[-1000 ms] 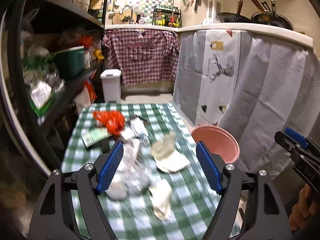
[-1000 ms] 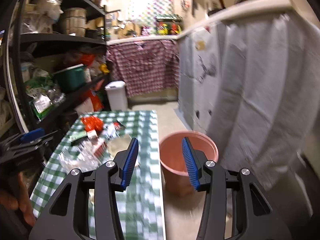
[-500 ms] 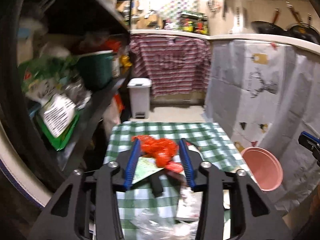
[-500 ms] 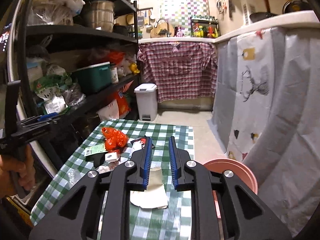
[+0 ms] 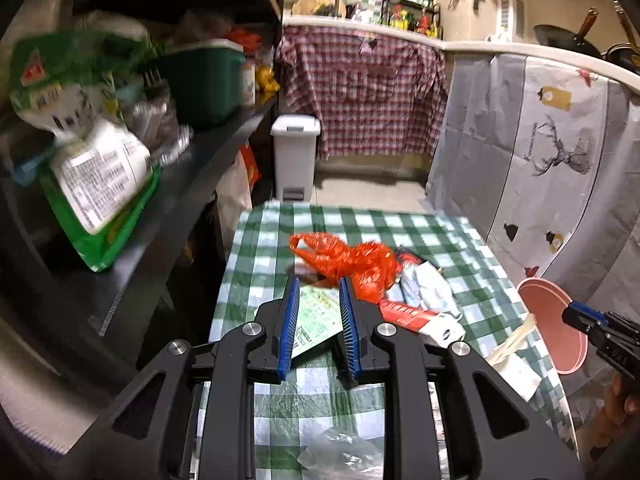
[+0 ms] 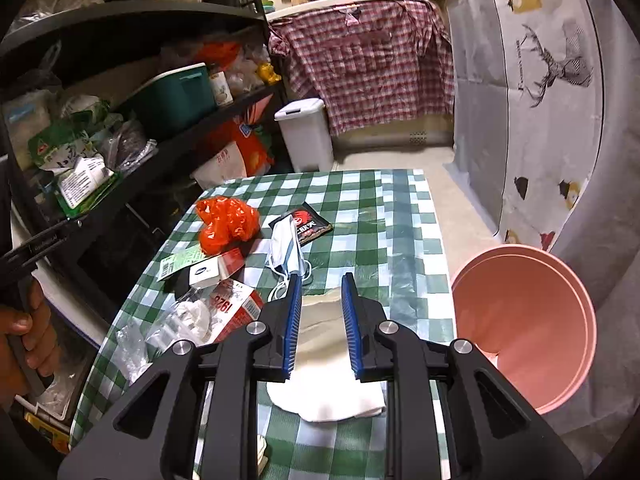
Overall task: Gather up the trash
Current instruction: 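Move left tool toward green card packet while right tool approaches white paper napkin, then close left tool on green card packet while right tool grasps white napkin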
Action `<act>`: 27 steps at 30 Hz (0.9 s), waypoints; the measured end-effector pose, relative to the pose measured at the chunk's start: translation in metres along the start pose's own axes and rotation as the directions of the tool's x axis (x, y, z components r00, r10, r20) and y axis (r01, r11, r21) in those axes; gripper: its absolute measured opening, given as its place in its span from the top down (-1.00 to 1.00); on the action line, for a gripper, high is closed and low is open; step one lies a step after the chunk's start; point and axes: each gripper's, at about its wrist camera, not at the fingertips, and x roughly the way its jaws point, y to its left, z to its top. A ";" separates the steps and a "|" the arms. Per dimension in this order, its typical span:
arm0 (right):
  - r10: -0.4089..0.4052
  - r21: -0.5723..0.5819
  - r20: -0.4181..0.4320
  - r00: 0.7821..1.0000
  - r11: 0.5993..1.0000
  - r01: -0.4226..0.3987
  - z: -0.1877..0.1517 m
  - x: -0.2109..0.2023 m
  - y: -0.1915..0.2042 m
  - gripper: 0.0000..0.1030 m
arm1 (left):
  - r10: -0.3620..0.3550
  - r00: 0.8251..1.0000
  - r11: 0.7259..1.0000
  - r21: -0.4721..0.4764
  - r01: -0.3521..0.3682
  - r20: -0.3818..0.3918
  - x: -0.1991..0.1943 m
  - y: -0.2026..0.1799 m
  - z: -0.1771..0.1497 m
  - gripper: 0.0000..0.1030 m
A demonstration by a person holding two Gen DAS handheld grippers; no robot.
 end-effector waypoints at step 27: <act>0.087 0.204 -0.185 0.979 0.978 -0.048 -0.002 0.063 -0.017 0.00 | -0.006 0.954 0.999 0.049 0.022 -0.298 0.106 0.014 -0.035 0.15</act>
